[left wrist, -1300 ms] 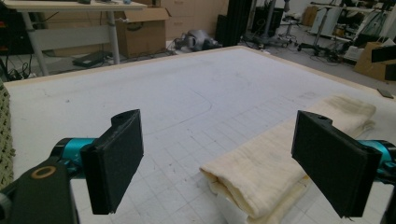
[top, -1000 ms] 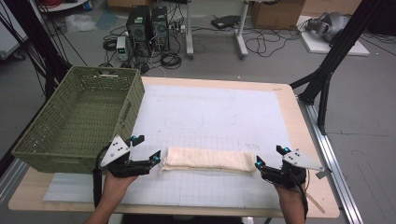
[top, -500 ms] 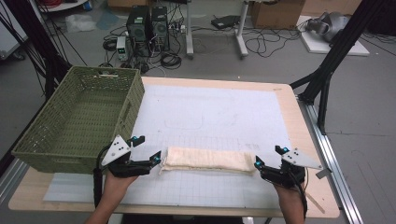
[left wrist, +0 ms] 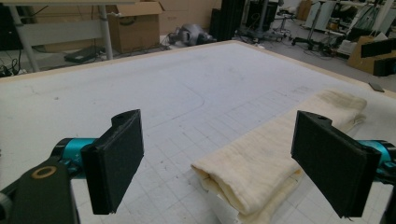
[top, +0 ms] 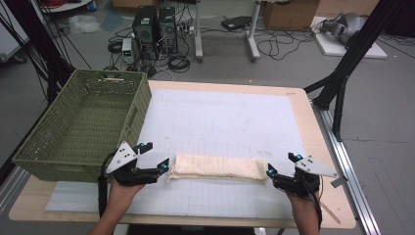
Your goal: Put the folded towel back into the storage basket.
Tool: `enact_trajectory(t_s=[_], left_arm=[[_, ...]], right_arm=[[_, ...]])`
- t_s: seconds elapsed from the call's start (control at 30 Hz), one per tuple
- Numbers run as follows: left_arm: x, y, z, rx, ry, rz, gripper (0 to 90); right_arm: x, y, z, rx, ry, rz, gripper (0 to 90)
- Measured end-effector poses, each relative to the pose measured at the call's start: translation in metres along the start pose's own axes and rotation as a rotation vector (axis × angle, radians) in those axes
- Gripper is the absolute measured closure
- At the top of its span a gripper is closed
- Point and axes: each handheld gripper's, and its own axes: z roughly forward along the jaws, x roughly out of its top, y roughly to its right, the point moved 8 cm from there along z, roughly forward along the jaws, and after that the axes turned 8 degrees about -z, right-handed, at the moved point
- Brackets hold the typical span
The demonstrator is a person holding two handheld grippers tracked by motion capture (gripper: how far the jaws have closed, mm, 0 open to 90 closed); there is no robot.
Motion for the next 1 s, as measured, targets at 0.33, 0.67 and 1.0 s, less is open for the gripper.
enact_trajectory(t_s=[0.33, 0.67, 1.0], left_arm=[[0.008, 0.005, 0.000, -0.032, -0.024, -0.021, 18.1], [0.007, 0.005, 0.006, -0.029, -0.089, -0.054, 18.7], [0.011, 0.008, 0.022, -0.042, -0.137, -0.059, 18.6]], right_arm=[[0.000, 0.000, 0.000, 0.000, -0.005, 0.001, 16.4], [0.000, 0.001, -0.001, -0.003, -0.003, -0.007, 16.4], [0.000, 0.001, -0.001, 0.000, -0.005, -0.006, 16.5]])
